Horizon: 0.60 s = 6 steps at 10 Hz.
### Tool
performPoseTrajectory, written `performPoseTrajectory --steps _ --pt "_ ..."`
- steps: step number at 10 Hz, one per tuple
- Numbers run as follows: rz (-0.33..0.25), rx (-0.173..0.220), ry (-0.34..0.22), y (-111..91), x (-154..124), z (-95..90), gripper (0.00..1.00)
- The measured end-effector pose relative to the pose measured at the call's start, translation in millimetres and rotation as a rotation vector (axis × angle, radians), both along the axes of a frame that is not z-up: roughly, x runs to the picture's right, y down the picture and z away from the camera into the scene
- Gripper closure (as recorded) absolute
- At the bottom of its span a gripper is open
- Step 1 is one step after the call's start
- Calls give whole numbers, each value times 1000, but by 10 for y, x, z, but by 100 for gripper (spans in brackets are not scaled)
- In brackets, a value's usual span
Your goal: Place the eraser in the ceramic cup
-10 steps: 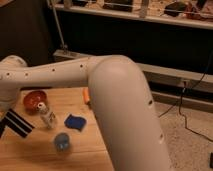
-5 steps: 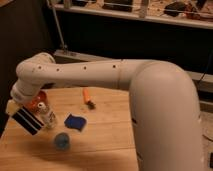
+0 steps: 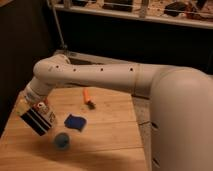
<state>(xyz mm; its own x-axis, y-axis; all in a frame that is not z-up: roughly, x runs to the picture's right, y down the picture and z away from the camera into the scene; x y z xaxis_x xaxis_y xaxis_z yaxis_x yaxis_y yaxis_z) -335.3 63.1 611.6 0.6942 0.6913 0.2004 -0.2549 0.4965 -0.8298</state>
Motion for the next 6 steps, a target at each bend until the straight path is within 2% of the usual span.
performPoseTrajectory --steps 6 --pt "34 -63 -42 -7 290 14 100"
